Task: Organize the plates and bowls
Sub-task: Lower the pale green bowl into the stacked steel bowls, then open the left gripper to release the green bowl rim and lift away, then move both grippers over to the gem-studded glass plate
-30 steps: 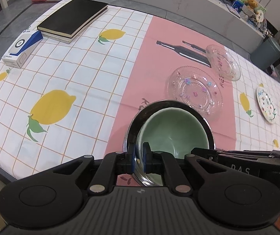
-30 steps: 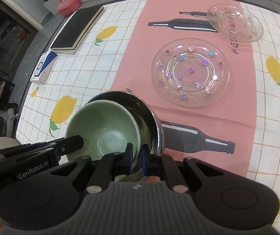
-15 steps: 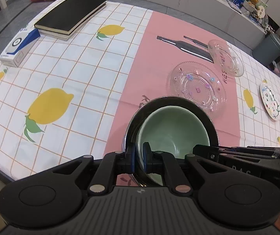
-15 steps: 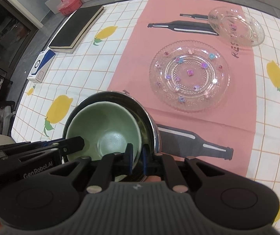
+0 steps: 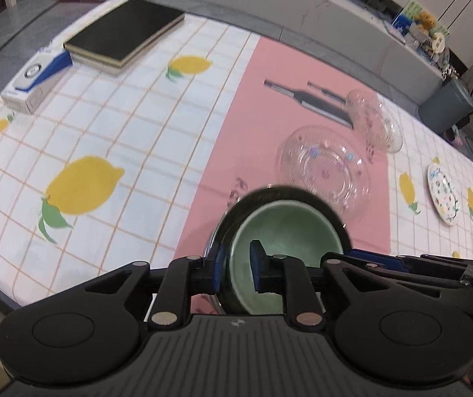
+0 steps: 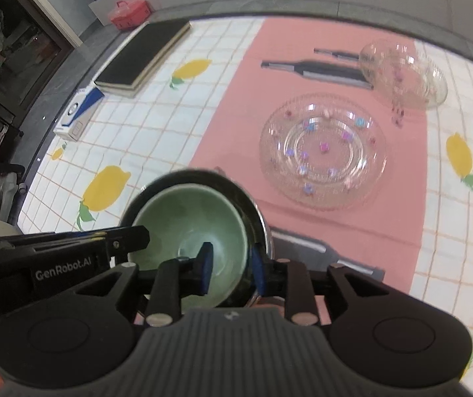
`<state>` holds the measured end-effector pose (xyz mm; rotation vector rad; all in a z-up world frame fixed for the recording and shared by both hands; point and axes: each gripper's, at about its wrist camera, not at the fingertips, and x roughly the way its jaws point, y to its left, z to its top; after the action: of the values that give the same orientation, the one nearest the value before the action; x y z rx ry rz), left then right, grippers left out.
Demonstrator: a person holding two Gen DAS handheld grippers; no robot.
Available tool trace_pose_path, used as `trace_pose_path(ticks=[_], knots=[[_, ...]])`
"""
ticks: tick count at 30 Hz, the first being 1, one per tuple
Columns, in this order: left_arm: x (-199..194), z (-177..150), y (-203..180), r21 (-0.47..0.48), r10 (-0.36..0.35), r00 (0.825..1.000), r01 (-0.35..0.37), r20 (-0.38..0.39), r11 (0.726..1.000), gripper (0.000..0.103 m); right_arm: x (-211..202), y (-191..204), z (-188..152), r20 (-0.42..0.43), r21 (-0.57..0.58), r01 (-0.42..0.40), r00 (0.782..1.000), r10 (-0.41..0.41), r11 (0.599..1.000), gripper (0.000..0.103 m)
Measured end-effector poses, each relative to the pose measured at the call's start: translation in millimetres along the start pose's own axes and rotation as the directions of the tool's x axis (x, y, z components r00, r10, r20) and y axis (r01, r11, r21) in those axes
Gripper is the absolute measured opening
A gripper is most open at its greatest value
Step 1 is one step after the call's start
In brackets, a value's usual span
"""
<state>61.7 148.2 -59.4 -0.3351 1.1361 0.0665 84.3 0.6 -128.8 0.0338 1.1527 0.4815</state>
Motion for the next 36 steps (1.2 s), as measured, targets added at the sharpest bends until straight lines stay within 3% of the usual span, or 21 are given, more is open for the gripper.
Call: trace_pose_path(ticks=[6,10,18,27,36], knots=[[-14,3,0,0.009,0.013,0.999,-0.014,0.051,1.000,0.025,-21,0,1,0.046,-0.011,0.000,0.999,0.001,1.000,0.026],[-27,-1,-11,0.080,0.029,0.994,-0.037,0.103,0.996,0.025,-39,-1,-5,0.102,-0.042,0.028,0.994,-0.024,0.999,0.027],[-54,-15,-47,0.186,-0.024,0.971,-0.021,0.236,0.982,0.025,-74,-19,-27,0.240,-0.062,0.106,0.967,-0.088,0.992,0.033],[-51,-27,-96,0.239,-0.141,0.962,0.083,0.235,0.967,0.029,-94,-84,-52,0.292,0.038,0.146,0.944,-0.150,0.989,0.043],[-26,-27,-132,0.178,-0.203,0.950,0.164,0.236,0.970,0.030,-104,-154,-71,0.317,0.183,0.166,0.923,-0.218,0.969,0.046]])
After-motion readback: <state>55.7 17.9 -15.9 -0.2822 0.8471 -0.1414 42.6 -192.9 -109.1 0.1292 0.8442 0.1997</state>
